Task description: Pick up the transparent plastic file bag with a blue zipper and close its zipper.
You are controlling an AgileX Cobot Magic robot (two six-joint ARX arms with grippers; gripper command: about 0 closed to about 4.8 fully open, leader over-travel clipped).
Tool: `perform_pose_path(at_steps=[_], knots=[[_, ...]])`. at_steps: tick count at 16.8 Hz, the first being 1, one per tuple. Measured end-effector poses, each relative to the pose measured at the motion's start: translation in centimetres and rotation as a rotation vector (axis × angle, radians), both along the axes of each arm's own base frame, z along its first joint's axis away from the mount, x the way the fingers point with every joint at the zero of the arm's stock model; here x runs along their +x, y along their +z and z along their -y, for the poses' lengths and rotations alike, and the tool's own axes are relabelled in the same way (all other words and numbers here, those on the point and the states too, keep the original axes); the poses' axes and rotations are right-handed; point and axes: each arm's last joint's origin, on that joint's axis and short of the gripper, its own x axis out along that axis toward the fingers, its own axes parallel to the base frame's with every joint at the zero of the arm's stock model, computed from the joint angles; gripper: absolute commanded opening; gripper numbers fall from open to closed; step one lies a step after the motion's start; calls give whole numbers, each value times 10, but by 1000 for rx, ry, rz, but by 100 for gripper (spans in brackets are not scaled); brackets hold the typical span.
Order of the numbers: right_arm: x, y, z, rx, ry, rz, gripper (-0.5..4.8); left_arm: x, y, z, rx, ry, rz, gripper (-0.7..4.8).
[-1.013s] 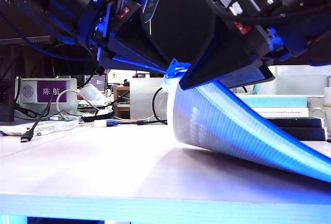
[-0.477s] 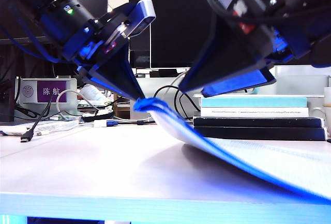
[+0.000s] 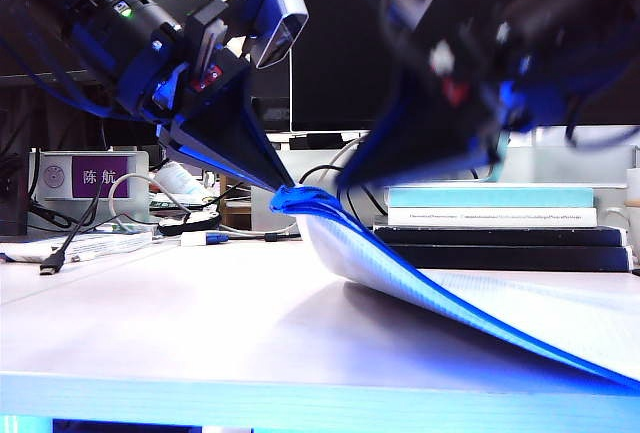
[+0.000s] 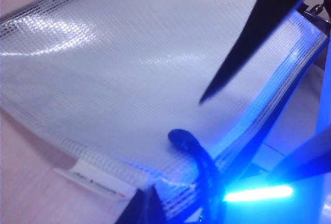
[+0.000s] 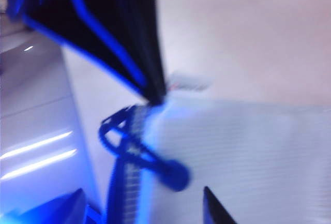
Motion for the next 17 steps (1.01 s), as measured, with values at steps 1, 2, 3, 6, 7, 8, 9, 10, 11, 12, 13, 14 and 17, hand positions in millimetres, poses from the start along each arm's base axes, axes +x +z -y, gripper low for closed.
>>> perform_pose_path(at_steps=[1,2,3,6,7,8,9,10,11,12,13,14,17], knots=[[2,-7,-2,-20,7,-29,274,0,0,0,0,-3,1,-6],[3,-11,-4,-24,14,-41,274,0,0,0,-5,-11,1,-6],[4,-11,-4,-23,16,-40,274,0,0,0,-4,-14,3,-6],[8,3,-9,16,39,-15,274,2,-2,-3,92,52,60,-6],[10,6,-10,25,41,-6,274,2,-3,-4,121,62,78,-6],[10,8,-11,29,42,-1,274,2,-3,-4,141,62,95,-6],[10,7,-11,24,43,-4,274,2,-4,-4,149,34,113,-6],[11,5,-11,9,55,1,274,0,-4,-5,156,-13,130,-6],[11,3,-11,1,62,0,274,0,-5,-5,158,-38,136,-6],[12,0,-12,-8,74,-9,274,-1,-5,-4,161,-65,154,-6],[12,-2,-13,-11,81,-15,273,-1,-5,-4,160,-88,168,-6],[13,-5,-14,-17,99,-13,263,-2,-5,-4,155,-112,178,-6],[17,-15,-17,-61,138,17,220,-4,1,-3,138,-215,187,-6]])
